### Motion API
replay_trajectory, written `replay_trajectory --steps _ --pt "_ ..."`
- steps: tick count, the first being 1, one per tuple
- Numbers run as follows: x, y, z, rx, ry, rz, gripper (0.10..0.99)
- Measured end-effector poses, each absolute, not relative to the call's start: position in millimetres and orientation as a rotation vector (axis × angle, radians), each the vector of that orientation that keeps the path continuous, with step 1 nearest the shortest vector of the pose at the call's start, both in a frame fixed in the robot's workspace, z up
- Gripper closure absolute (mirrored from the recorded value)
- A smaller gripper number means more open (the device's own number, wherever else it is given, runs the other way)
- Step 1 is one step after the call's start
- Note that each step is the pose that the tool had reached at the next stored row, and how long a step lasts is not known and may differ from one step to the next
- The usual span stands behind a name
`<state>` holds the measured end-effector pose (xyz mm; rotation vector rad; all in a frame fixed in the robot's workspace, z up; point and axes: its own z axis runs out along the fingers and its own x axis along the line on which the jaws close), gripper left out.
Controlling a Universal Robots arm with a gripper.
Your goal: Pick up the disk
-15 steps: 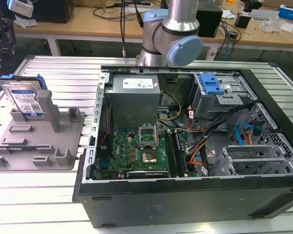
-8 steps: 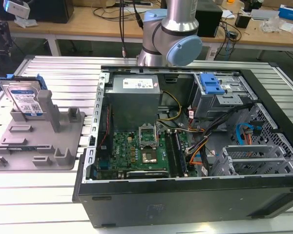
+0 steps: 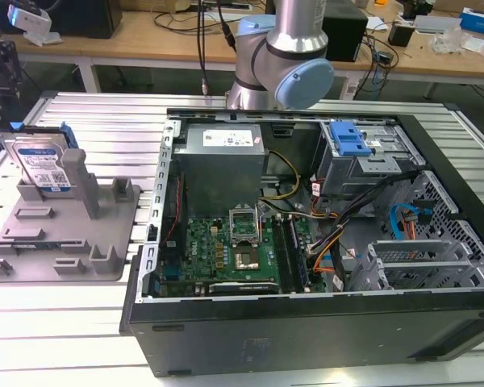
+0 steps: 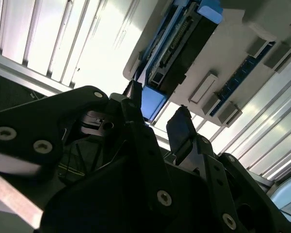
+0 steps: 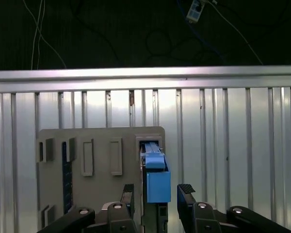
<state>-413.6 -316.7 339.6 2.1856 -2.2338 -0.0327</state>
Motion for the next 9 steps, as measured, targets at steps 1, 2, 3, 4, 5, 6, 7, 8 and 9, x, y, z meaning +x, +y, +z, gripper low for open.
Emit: replay_trajectory --steps 1,2,3,4,5,6,7,8,9 --pt "-413.6 -316.8 338.8 2.186 -2.234 -0.033 0.604" --pt "-413.7 -316.8 337.9 2.186 -2.234 -0.033 0.604" --pt "-413.6 -316.8 337.1 2.186 -2.234 -0.033 0.604" --pt "-413.7 -316.9 335.6 2.186 -2.234 -0.033 0.604" --pt "-413.7 -317.0 334.6 2.186 -2.234 -0.033 0.604" --pt "-413.7 -317.1 333.7 2.186 -2.234 -0.033 0.604" --pt "-413.8 -317.3 332.8 2.186 -2.234 -0.033 0.604" --pt "-413.9 -317.5 331.8 2.186 -2.234 -0.033 0.604" --pt "-414.1 -317.6 329.9 2.186 -2.234 -0.033 0.604"
